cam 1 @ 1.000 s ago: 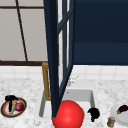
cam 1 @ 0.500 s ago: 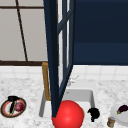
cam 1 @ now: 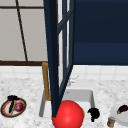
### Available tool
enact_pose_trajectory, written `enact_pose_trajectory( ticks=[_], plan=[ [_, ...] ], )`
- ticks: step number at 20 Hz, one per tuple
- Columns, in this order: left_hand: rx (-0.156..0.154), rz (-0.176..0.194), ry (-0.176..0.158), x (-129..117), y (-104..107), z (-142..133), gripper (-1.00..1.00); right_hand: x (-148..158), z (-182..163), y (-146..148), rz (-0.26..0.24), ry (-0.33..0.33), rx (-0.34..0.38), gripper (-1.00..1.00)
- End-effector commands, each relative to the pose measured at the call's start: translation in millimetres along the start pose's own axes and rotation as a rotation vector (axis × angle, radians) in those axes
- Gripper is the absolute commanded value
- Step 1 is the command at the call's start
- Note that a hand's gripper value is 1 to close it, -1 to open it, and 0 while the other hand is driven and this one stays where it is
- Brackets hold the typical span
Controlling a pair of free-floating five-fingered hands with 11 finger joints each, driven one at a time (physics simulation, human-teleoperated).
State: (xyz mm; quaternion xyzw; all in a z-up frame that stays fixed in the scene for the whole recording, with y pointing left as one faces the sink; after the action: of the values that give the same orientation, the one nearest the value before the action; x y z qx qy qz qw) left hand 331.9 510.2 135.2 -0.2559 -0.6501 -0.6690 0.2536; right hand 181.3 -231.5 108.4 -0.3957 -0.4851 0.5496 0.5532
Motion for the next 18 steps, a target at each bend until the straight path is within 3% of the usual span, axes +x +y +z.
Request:
enact_pose_trajectory(
  ticks=[1, 2, 4, 5, 6, 8, 9, 10, 12, 13, 14, 16, 18],
  plan=[
    [-0.015, 0.019, -0.036, -8.4, -34.7, 2.5, -1.00, 0.0, 0.0, 0.0, 0.000, 0.000, 0.000, 0.00],
    [0.021, 0.010, 0.020, -3.1, -39.3, -10.4, -1.00, 0.0, 0.0, 0.0, 0.000, 0.000, 0.000, 0.00],
    [0.027, 0.004, 0.031, 2.6, -44.7, -3.7, -1.00, 0.0, 0.0, 0.0, 0.000, 0.000, 0.000, 0.00],
    [0.011, 0.008, 0.026, 8.1, -42.1, 6.0, -1.00, 0.0, 0.0, 0.0, 0.000, 0.000, 0.000, 0.00],
    [0.004, -0.015, 0.029, 11.2, -28.0, 16.7, -1.00, 0.0, 0.0, 0.0, 0.000, 0.000, 0.000, 0.00],
    [0.016, -0.024, 0.017, 8.3, -25.2, 24.0, -1.00, 0.0, 0.0, 0.0, 0.000, 0.000, 0.000, 0.00],
    [-0.009, -0.032, 0.025, 3.7, -23.3, 28.6, -1.00, 0.0, 0.0, 0.0, 0.000, 0.000, 0.000, 0.00],
    [-0.011, -0.033, 0.021, -0.6, -23.9, 34.7, -1.00, 0.0, 0.0, 0.0, 0.000, 0.000, 0.000, 0.00],
    [0.000, -0.038, 0.016, -4.5, -25.5, 46.0, -1.00, 0.0, 0.0, 0.0, 0.000, 0.000, 0.000, 0.00],
    [0.018, -0.064, 0.032, -5.2, -32.4, 46.9, -1.00, 0.0, 0.0, 0.0, 0.000, 0.000, 0.000, 0.00],
    [0.030, -0.066, 0.053, -2.2, -37.8, 46.3, -1.00, 0.0, 0.0, 0.0, 0.000, 0.000, 0.000, 0.00],
    [0.028, -0.094, 0.030, 4.3, -44.0, 59.0, -1.00, 0.0, 0.0, 0.0, 0.000, 0.000, 0.000, 0.00],
    [0.021, -0.119, 0.028, 8.4, -47.2, 70.1, -1.00, 0.0, 0.0, 0.0, 0.000, 0.000, 0.000, 0.00]
  ],
)
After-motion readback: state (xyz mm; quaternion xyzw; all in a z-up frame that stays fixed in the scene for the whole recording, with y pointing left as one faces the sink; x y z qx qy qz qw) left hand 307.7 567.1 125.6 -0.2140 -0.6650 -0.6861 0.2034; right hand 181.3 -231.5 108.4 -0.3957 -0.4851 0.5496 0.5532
